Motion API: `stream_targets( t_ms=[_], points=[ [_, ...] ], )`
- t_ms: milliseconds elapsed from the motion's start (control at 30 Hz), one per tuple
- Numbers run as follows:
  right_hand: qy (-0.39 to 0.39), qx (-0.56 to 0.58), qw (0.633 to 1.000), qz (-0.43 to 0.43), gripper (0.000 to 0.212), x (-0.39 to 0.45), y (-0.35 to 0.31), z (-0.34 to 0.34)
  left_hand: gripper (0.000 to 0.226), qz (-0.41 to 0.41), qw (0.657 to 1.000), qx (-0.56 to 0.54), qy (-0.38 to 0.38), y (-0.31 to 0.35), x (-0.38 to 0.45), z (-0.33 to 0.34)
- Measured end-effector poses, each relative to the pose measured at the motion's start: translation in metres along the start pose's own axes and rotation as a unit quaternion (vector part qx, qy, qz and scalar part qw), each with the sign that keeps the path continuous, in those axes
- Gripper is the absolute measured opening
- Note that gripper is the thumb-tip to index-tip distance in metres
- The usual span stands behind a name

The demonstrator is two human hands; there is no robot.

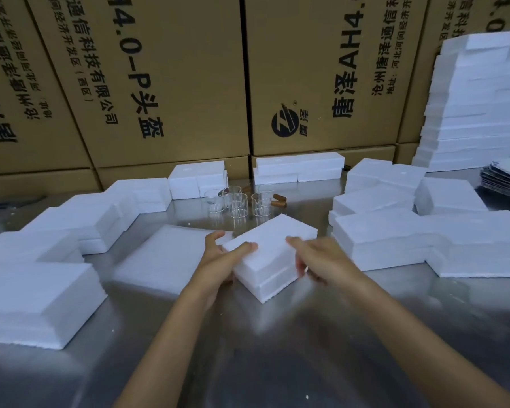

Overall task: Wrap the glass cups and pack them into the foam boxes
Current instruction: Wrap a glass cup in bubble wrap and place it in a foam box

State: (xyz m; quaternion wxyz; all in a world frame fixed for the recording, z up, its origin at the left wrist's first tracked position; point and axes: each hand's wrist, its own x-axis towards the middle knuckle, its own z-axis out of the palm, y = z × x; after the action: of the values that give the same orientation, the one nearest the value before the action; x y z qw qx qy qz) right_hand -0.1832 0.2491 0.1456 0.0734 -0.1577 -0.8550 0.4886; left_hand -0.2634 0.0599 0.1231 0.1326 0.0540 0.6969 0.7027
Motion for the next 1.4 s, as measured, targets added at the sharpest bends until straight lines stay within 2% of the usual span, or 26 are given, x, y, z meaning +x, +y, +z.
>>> stream_targets(
  t_ms=[67,100,133,167,233,300,467,567,633,767,833,933,1033,1100,1200,1233,1333,1400],
  points=[
    [0.165,-0.015,0.982,-0.086,0.040,0.006,0.006,-0.006,0.106,0.022,0.998,0.049,0.036,0.000,-0.003,-0.005],
    [0.206,-0.023,0.971,-0.121,0.030,0.009,0.008,-0.009,0.108,0.040,0.996,0.075,0.037,-0.001,-0.006,-0.005],
    [0.214,-0.025,0.966,-0.142,0.019,0.014,0.010,-0.011,0.111,0.054,0.993,0.102,0.025,-0.002,-0.010,-0.005],
    [0.194,-0.030,0.970,-0.140,0.017,0.019,0.011,-0.011,0.118,0.062,0.989,0.131,0.007,-0.005,-0.013,-0.002],
    [0.121,-0.028,0.989,-0.085,0.041,0.027,0.015,-0.009,0.129,0.070,0.981,0.183,-0.012,-0.012,-0.015,0.005],
    [0.076,0.000,0.996,-0.037,0.050,0.030,0.018,-0.004,0.121,0.078,0.980,0.183,-0.009,-0.018,-0.013,0.007],
    [0.138,-0.002,0.989,-0.050,0.029,0.026,0.030,-0.002,0.098,0.037,0.994,0.085,-0.057,-0.012,-0.006,-0.014],
    [0.166,0.009,0.983,-0.075,0.027,0.027,0.029,-0.006,0.090,0.041,0.997,0.036,-0.058,0.001,0.003,-0.029],
    [0.163,-0.014,0.982,-0.096,0.024,0.031,0.031,-0.005,0.085,0.068,0.997,0.044,-0.018,0.011,0.014,-0.029],
    [0.094,-0.177,0.975,-0.094,0.029,0.036,0.044,0.008,0.088,0.086,0.993,0.065,0.042,0.016,0.046,-0.004],
    [0.103,-0.237,0.962,-0.092,0.026,0.033,0.051,0.017,0.085,0.072,0.993,0.084,0.029,0.008,0.059,0.013],
    [0.148,-0.232,0.955,-0.108,0.026,0.028,0.062,0.025,0.090,0.053,0.981,0.187,-0.002,-0.010,0.073,0.026],
    [0.185,-0.233,0.947,-0.119,0.021,0.024,0.068,0.027,0.088,0.044,0.974,0.221,-0.018,-0.015,0.081,0.023],
    [0.198,-0.240,0.943,-0.118,0.023,0.021,0.069,0.026,0.075,0.045,0.979,0.197,-0.018,-0.012,0.081,0.018],
    [0.205,-0.273,0.931,-0.127,0.034,0.017,0.062,0.029,0.029,0.068,0.989,0.126,0.033,-0.009,0.075,0.009],
    [0.207,-0.289,0.925,-0.132,0.038,0.016,0.060,0.030,0.020,0.081,0.988,0.118,0.055,-0.011,0.073,0.006],
    [0.240,-0.305,0.907,-0.162,0.037,0.023,0.045,0.027,0.019,0.109,0.984,0.091,0.103,-0.018,0.066,-0.003],
    [0.250,-0.244,0.919,-0.183,0.026,0.043,0.029,0.018,0.018,0.124,0.981,0.052,0.139,-0.019,0.063,-0.007]
  ],
)
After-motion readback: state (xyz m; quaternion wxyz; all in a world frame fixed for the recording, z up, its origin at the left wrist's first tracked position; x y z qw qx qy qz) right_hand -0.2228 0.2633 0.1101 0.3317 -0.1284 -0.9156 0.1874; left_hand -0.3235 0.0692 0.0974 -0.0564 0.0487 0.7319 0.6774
